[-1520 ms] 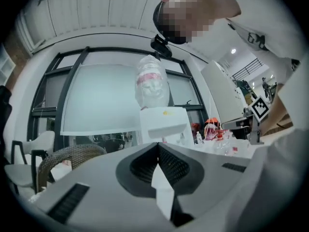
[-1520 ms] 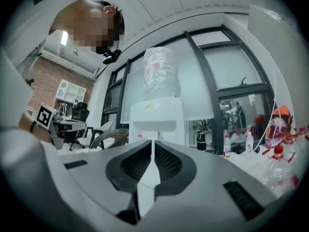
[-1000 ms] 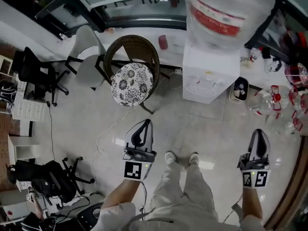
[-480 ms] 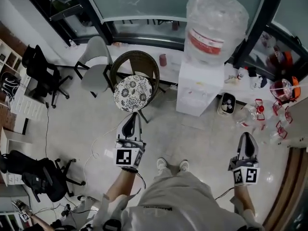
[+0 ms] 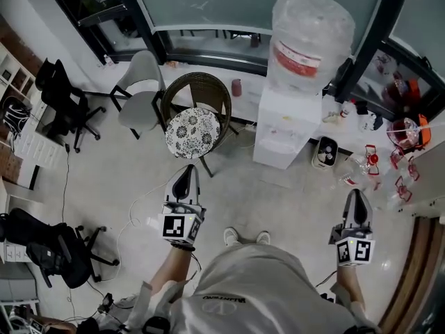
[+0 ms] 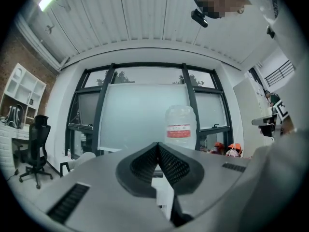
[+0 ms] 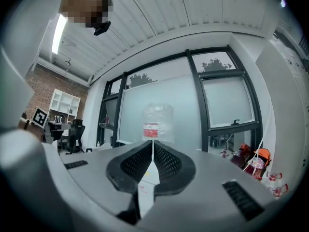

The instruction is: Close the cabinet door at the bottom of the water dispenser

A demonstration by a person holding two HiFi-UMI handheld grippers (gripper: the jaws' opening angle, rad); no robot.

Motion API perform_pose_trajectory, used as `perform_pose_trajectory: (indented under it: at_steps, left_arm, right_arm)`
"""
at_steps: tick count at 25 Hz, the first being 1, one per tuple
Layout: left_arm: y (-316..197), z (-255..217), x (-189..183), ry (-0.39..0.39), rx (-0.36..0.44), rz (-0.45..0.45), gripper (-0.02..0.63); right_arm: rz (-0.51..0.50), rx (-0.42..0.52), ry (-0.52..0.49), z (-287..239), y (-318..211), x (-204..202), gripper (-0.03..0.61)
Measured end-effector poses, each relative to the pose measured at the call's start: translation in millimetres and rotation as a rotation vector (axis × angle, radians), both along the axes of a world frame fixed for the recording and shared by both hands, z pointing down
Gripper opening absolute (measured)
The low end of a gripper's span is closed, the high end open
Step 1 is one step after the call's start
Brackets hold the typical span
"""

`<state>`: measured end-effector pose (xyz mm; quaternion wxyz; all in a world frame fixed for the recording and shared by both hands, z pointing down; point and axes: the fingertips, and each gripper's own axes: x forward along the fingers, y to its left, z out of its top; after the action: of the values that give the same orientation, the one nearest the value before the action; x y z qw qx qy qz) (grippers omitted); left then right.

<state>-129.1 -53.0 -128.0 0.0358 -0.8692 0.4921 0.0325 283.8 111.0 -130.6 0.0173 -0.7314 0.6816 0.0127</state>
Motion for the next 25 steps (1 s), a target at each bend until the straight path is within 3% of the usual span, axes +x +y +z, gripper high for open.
perform_pose_trajectory:
  at_steps: [10,25]
  left_arm:
    - [4,-16,1,-0.009,0.034,0.019,0.008]
    - [-2,-14,-2,0.05,0.013,0.034,0.008]
  right_arm:
    - [0.019,-0.001,0.004,-1,6,-5,0.015]
    - [0.038,0.014,-0.003,-2,6,-6,0.015]
